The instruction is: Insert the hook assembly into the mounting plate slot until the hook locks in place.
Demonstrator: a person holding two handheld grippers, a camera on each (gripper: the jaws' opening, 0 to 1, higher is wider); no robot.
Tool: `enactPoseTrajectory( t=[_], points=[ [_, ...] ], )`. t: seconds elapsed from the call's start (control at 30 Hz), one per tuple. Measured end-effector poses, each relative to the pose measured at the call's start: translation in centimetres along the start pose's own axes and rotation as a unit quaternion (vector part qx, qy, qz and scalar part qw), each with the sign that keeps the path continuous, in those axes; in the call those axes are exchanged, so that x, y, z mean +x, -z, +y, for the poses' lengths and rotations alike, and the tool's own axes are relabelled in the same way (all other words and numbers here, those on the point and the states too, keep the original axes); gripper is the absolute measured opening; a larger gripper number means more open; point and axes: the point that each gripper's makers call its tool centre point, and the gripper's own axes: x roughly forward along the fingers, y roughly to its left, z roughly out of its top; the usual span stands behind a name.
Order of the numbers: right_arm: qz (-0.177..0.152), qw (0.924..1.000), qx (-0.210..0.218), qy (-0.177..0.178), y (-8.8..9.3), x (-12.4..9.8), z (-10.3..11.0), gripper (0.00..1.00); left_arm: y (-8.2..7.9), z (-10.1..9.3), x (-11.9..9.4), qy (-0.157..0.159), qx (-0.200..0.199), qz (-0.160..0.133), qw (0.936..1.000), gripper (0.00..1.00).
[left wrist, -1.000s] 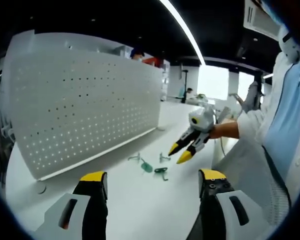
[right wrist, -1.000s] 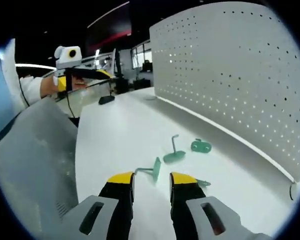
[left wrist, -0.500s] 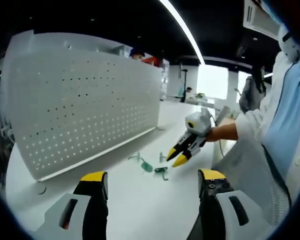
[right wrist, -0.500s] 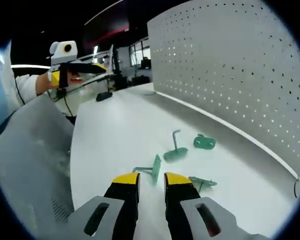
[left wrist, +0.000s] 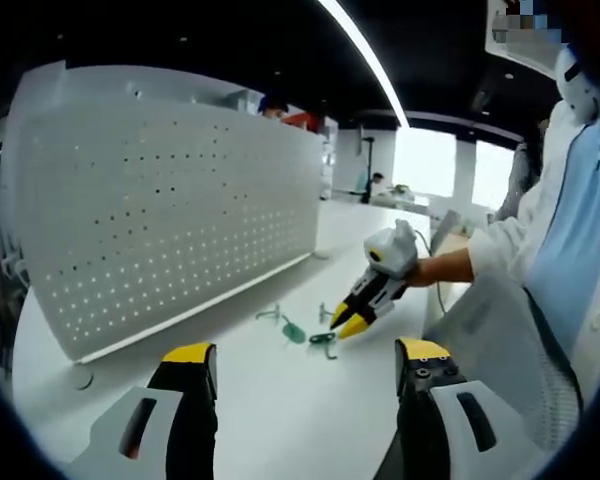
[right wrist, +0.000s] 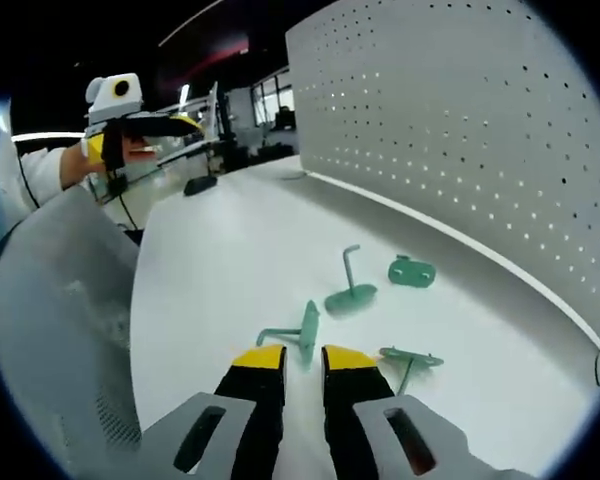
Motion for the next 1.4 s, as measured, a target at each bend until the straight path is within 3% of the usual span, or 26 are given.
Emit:
enactPoseTrajectory(
  t=[1.4],
  points=[
    [0.004,0.9999,0.009,0.013,1.0,1.0,-0.3,0.04,0.3,-0.3,0.8,0.012,-0.006,0.006,0.9999,0.71]
  ],
)
